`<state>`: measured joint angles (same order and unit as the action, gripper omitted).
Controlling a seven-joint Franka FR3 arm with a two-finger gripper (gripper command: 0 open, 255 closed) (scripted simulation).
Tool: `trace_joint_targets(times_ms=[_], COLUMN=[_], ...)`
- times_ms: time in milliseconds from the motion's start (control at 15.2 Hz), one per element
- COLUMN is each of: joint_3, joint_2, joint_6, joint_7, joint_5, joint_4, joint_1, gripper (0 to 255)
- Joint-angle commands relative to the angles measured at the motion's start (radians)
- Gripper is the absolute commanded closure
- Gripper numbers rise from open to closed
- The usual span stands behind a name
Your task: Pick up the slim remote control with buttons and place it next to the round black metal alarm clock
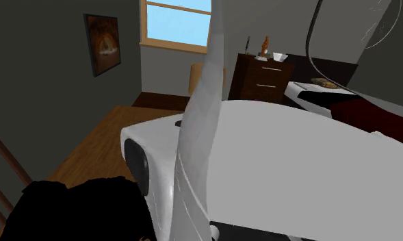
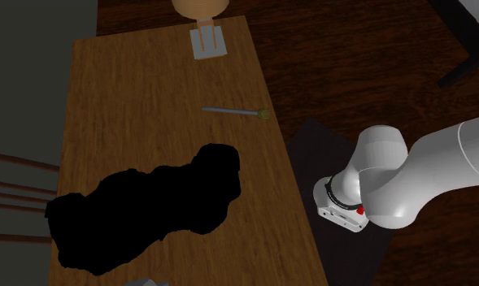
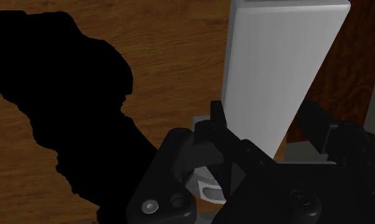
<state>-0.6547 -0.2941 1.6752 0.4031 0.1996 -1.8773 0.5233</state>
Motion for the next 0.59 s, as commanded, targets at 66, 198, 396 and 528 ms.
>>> trace_joint_targets(times_ms=[66,198,396,528], joint_3=[-0.040,-0.041,-0.044,-0.046], joint_2=[0.043,0.039,0.034,0.033], joint_6=[0.015,0.042,0.082,0.109], joint_7=[0.051,0.047,0.044,0.042], joint_5=[-0.018,-0.015,-0.010,-0.008], joint_4=[0.028,-0.003,-0.046,-0.074], joint_1=[0.004,0.006,0.008,0.010], gripper=[255,255,255,255])
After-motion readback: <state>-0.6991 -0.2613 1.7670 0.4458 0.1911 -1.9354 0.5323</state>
